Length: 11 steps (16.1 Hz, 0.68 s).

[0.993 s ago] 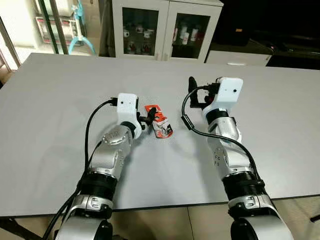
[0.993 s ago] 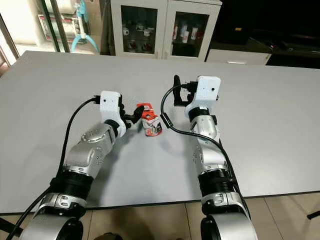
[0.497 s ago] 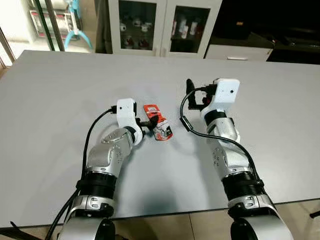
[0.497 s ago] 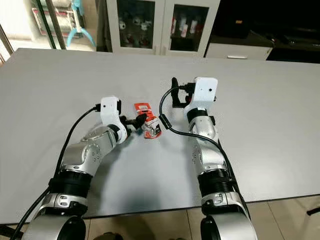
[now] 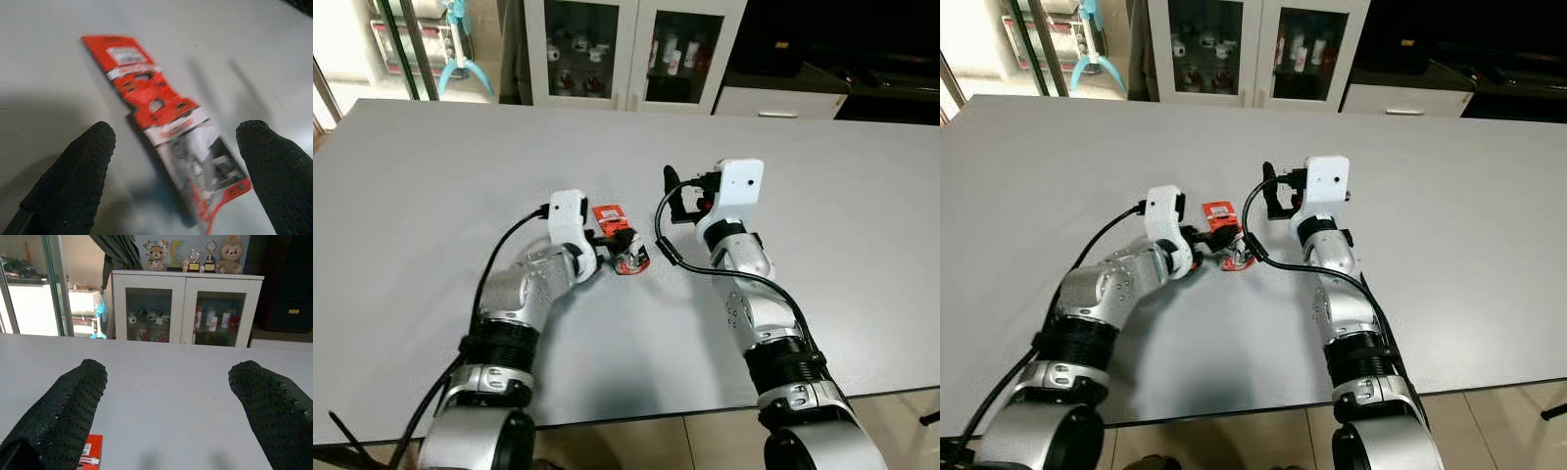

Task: Picking trash to rubbish bin

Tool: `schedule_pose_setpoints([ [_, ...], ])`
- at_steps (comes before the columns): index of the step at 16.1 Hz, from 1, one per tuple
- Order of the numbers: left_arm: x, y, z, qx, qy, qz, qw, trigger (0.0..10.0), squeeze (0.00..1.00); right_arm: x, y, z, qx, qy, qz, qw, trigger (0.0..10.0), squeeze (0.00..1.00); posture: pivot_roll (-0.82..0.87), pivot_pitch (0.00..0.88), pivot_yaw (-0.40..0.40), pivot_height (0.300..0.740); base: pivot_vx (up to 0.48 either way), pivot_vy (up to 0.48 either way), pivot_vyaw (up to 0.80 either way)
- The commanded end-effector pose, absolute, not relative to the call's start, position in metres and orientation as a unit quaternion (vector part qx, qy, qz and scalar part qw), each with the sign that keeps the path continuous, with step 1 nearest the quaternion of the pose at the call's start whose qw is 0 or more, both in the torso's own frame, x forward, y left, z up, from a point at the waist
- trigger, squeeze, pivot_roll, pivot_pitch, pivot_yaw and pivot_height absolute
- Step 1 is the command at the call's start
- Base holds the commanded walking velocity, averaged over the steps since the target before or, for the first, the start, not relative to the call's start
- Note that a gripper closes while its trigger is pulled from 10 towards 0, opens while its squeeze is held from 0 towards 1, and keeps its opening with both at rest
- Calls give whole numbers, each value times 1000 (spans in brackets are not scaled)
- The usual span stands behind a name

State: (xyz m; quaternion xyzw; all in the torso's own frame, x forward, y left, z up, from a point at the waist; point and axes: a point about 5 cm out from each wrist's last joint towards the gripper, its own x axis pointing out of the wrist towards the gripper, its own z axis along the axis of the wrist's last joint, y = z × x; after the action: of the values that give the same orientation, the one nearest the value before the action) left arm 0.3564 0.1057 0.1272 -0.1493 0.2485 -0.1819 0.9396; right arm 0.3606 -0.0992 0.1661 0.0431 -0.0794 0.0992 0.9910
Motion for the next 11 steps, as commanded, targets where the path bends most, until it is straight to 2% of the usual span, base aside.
schedule_pose_setpoints([
  [1,358,104,127,-142,261,-193,935,10000,0,360,-104,159,40,-60,96,993,10000,0,-55,44,-80,740,0,0,0],
  [6,361,106,123,-127,283,-200,929,10000,0,359,-103,159,42,-57,103,992,10000,0,-62,43,-73,740,0,0,0],
  [8,363,106,124,-121,282,-206,929,10000,0,356,-100,152,39,-38,143,988,10000,0,-65,43,-73,740,0,0,0],
  [9,364,106,124,-118,281,-208,929,10000,0,355,-101,147,43,-11,153,987,10000,0,-67,44,-73,740,0,0,0],
  [11,365,104,125,-116,280,-212,929,10000,0,350,-111,120,-14,77,183,980,10000,0,-72,45,-74,740,0,0,0],
])
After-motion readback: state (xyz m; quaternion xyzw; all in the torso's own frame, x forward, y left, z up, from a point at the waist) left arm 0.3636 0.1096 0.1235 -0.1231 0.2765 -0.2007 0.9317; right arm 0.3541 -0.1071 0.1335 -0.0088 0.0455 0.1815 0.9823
